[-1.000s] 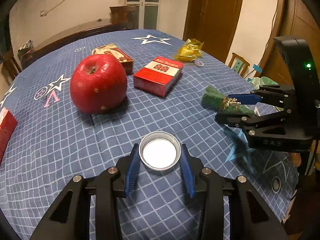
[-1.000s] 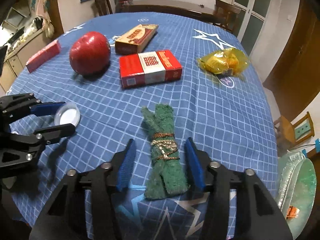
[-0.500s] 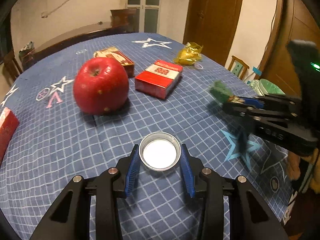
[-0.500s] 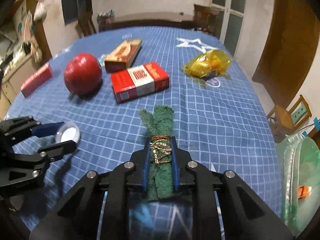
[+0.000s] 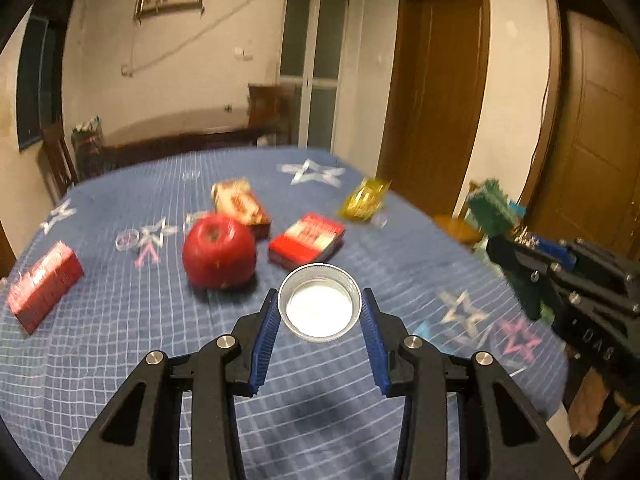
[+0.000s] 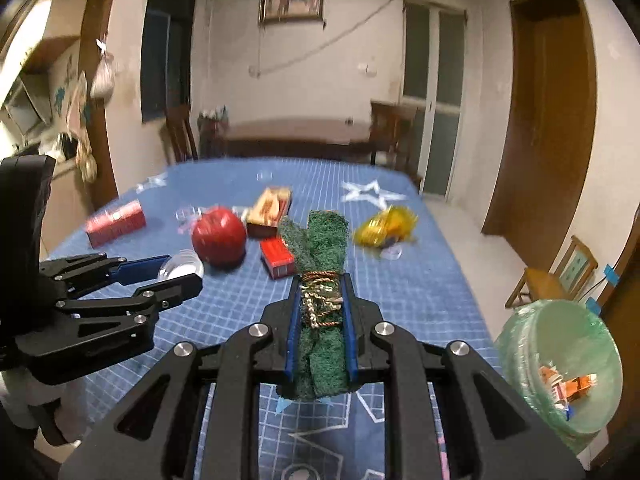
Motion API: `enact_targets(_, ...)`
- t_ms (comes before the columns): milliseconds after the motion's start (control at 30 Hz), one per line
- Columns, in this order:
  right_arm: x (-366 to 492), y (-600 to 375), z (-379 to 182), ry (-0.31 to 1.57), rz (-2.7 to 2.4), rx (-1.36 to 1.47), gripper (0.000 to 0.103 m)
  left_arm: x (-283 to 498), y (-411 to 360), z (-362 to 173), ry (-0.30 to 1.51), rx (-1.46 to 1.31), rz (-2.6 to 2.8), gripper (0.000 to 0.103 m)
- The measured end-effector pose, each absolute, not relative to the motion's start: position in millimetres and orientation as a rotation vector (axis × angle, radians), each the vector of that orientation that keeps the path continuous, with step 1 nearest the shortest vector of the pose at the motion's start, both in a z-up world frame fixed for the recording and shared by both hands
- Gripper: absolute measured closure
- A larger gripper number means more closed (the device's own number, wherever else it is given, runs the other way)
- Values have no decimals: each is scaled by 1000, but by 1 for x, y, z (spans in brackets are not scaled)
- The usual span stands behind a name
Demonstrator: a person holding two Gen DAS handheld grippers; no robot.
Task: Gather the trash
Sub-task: 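Carry the white tin and green scrub pad over the green bin with both tools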
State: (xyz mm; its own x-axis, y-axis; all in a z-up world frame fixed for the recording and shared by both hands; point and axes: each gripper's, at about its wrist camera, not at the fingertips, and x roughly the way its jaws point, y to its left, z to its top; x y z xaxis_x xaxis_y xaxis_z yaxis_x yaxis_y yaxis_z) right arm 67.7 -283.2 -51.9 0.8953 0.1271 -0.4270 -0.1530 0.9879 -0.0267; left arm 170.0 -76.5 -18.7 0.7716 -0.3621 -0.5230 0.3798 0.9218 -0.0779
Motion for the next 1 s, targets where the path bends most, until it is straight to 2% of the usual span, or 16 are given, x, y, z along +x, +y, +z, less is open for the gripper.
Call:
enact_targets(367,27,-315,-17,326,107,-70,87,123,-123,35,425,44,-446,61)
enact_targets(1000,17,-368,-3,319,10,-53,87,107,-198,64,383,68,-542,61)
